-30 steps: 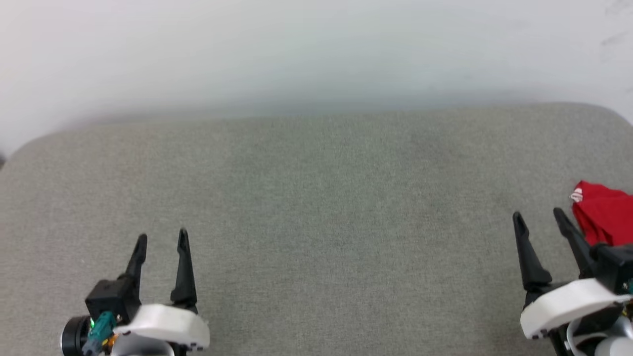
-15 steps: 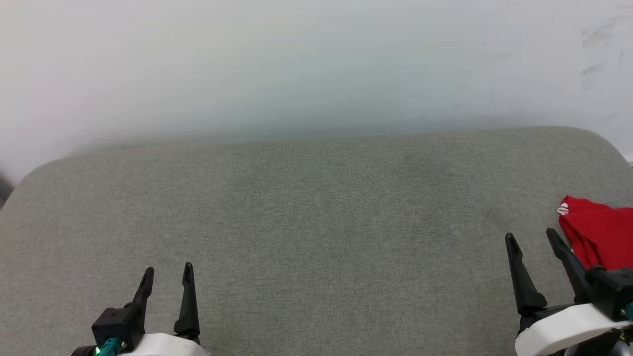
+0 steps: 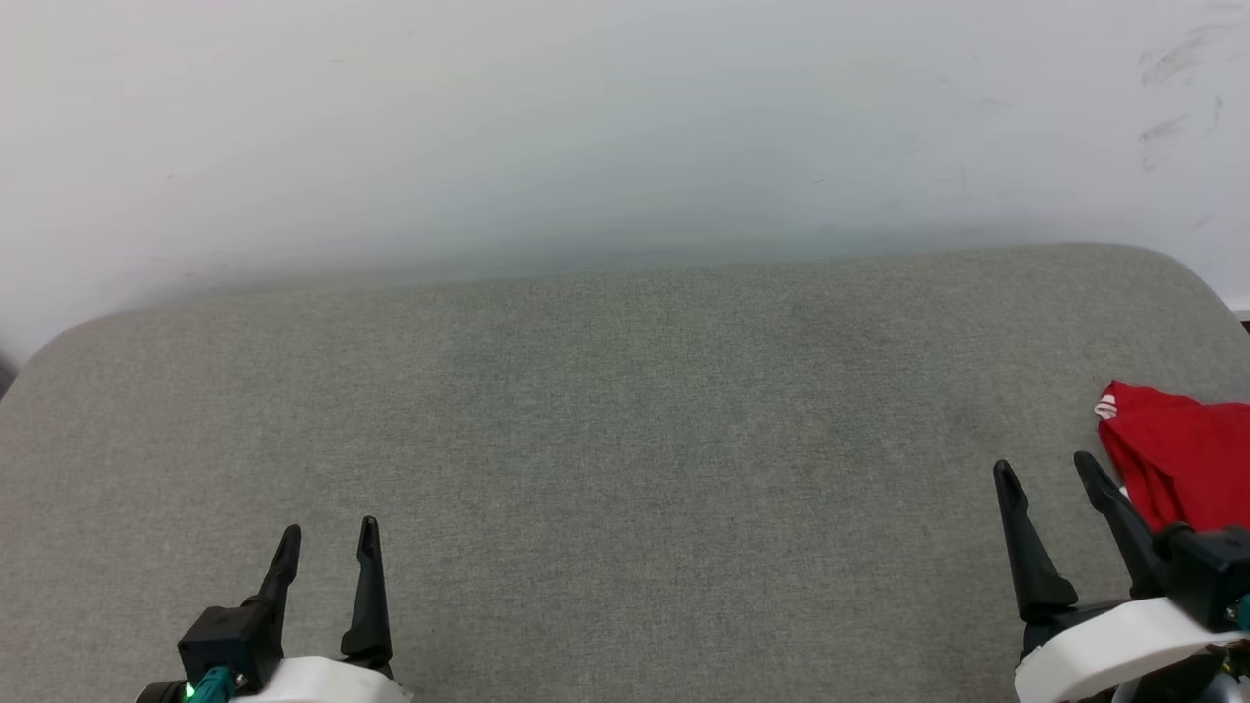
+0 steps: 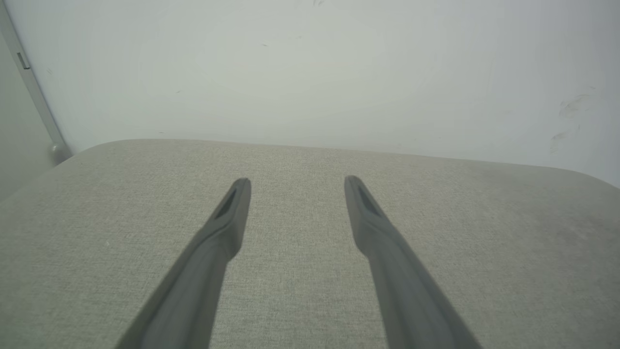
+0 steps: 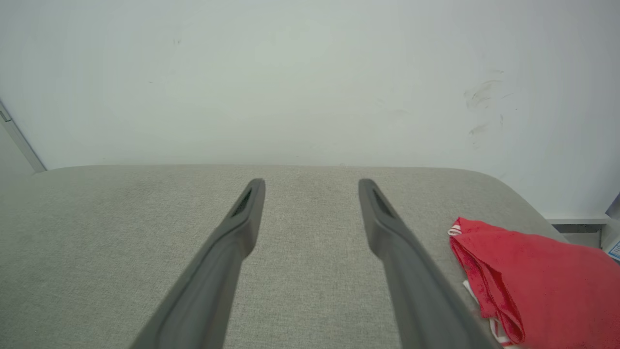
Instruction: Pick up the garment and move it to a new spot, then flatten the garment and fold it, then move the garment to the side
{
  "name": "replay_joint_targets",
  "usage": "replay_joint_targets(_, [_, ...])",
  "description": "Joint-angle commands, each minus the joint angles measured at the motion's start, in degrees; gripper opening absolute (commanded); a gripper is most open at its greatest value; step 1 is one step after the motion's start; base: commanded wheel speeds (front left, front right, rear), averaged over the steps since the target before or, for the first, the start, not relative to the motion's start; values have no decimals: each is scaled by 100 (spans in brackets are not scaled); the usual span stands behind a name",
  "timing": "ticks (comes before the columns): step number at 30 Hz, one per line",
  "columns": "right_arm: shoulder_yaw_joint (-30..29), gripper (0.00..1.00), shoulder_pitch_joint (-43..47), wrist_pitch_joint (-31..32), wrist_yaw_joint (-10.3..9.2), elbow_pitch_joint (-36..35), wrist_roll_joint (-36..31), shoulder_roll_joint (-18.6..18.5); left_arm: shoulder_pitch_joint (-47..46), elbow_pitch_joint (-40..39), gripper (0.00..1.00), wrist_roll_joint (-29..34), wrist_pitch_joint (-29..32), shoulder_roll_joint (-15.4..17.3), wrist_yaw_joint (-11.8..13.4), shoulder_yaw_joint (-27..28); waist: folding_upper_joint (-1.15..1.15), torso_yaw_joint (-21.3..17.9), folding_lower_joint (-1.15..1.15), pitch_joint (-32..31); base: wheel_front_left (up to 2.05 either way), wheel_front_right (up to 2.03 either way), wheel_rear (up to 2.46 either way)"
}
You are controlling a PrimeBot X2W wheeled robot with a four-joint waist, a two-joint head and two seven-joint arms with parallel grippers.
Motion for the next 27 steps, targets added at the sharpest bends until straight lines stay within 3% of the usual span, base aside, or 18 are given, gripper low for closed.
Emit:
replay_joint_targets(1, [4, 100, 60, -11, -4, -19, 18, 14, -27, -6, 100, 36, -38, -4, -17, 26, 0, 3, 0, -6, 0, 0, 0])
replay_joint_targets(6, [-1, 100, 87, 0, -4, 4, 43, -2, -31, -26, 100, 51, -39, -35, -48, 70, 0, 22, 0, -11, 0, 0, 0])
replay_joint_targets(7, [-1, 0, 11, -3, 0, 11, 22, -2, -1, -14, 0, 37, -1, -26, -45, 54, 0, 22, 0, -11, 0, 0, 0])
replay_joint_targets(10, [18, 0, 58, -2, 0, 158, 38, 5, 39, 113, 0, 17, 21, -75, -53, 14, 0, 25, 0, -10, 0, 0, 0])
replay_joint_targets(27, [-51, 0, -224, 31, -1, 638, 1932, 31, -194, 275, 0, -1504, 469, -323, -432, 407, 0, 64, 0, 12, 0, 0, 0])
